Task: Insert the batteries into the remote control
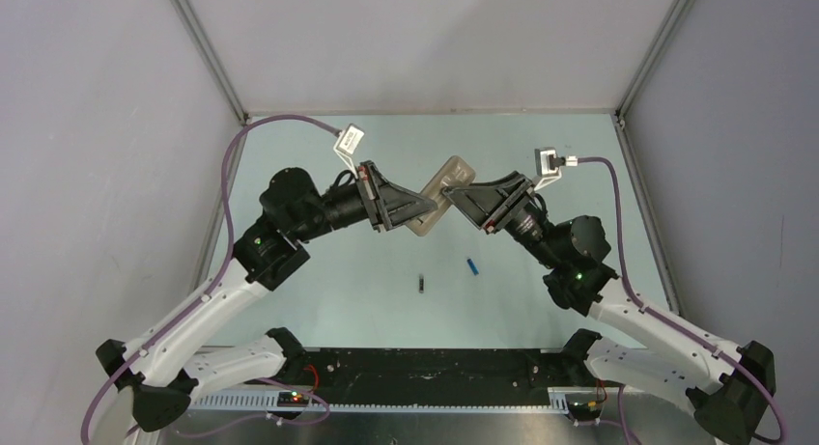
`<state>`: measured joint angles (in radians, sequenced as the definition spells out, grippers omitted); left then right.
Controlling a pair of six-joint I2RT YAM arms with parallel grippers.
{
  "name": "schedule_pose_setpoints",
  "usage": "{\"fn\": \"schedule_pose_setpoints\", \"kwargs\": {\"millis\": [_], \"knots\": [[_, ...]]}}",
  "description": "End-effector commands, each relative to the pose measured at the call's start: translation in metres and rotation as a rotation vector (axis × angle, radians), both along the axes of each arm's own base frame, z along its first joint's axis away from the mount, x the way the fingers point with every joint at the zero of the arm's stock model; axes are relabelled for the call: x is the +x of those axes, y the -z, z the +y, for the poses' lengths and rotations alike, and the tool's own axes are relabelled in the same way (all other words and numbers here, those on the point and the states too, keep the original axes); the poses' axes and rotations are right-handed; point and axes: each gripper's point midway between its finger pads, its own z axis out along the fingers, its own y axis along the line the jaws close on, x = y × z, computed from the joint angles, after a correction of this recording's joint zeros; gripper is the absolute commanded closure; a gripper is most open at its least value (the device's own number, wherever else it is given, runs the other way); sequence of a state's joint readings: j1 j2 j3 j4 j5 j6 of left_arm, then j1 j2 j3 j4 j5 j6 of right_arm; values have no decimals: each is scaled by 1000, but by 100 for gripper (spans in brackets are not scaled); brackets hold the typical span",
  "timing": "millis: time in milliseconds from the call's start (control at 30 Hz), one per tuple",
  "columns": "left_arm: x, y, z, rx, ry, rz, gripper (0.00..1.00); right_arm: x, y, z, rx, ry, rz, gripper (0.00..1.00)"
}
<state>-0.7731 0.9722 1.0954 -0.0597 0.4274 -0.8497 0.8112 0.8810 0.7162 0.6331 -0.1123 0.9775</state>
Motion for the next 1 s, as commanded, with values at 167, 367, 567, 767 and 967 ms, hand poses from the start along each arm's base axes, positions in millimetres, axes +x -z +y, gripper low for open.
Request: {"fn": "schedule_pose_setpoints", "kwargs": {"millis": [167,367,567,767,967], "knots": [[-2,-30,2,-104,-17,-48,100,-9,-22,-3,66,-22,-61,63],[-4,-23,-3,-82,11,-55,85,-8,-21,3,23,-43,-57,89],[11,-4,15,55,-115,-106,28,-11,-12,2,-33,-62,-53,92],[11,-10,30,118,-156,-229,7,-24,6,5,-147,-185,-72,92],[8,1,22,182,-88,-230,6,-52,31,17,-299,-379,-113,92]]}}
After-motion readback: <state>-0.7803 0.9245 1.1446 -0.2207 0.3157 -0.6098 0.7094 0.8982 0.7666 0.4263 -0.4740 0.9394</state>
